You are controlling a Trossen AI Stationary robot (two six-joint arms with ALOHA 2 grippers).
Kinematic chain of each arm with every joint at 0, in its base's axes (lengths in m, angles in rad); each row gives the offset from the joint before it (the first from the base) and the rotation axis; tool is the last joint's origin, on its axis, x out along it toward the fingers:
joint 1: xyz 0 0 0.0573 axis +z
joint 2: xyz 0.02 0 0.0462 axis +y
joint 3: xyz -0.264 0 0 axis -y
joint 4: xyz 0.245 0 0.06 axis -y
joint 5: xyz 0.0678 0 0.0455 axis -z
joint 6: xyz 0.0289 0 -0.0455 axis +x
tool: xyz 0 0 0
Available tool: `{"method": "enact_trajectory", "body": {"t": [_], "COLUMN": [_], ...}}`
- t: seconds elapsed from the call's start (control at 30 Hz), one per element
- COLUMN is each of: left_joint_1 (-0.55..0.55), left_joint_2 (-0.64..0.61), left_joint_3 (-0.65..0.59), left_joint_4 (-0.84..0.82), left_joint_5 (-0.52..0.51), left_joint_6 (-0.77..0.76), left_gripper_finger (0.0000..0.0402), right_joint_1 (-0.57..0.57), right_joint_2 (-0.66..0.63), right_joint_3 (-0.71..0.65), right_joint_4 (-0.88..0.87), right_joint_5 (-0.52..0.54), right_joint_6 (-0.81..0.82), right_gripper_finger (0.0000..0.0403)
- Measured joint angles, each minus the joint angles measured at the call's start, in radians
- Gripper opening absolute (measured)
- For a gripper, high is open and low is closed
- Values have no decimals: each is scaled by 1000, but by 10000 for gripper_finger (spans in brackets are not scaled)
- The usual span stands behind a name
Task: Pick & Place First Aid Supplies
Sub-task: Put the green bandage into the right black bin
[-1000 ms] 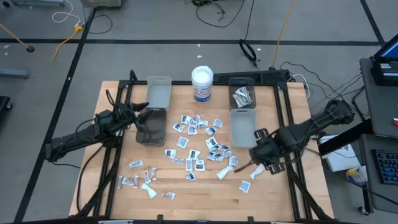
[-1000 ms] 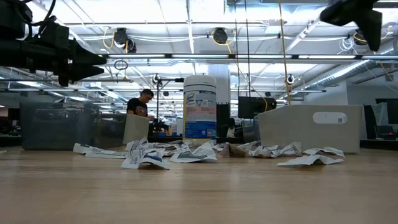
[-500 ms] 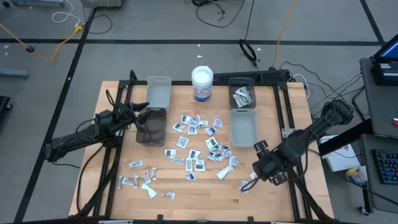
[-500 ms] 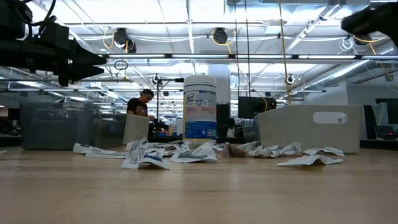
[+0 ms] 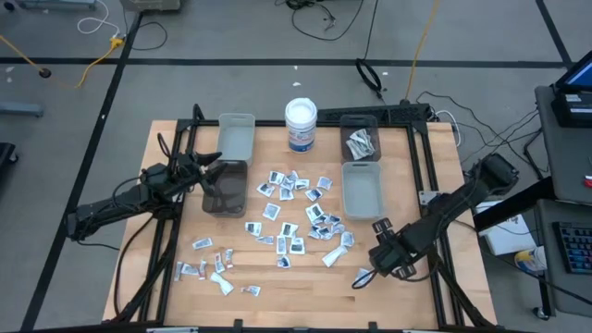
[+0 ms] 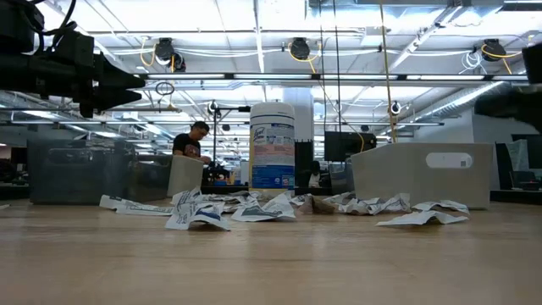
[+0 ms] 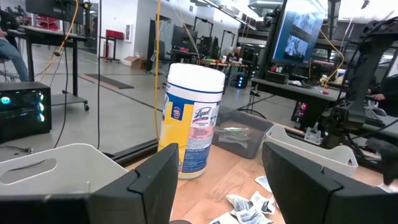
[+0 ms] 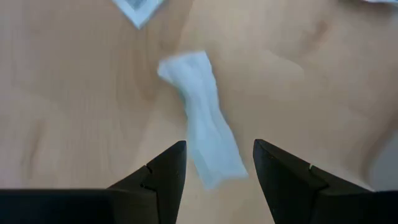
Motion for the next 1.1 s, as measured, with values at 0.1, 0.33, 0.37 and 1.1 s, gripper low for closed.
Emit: {"method": "enact_trajectory", "body": {"t": [0.1,0.33,0.37,1.1], "left_joint_1": [0,0,0,0], "left_joint_2": [0,0,0,0], "left_joint_3": [0,0,0,0], "left_joint_4": [0,0,0,0], "left_joint_5": [0,0,0,0], "left_joint_6": [0,0,0,0], "left_gripper_finger": [237,237,237,237], "right_joint_1": [0,0,0,-115], "right_joint_2": [42,91,96,26], "right_joint_3": [-12,-15,-15,149], "right_joint_4": [46,101,104,-16], "right_joint_5": [-3,-8,-11,-224], "right_joint_6": [-3,-28,-27,-62], "right_gripper_finger": [180,174,167,6]}}
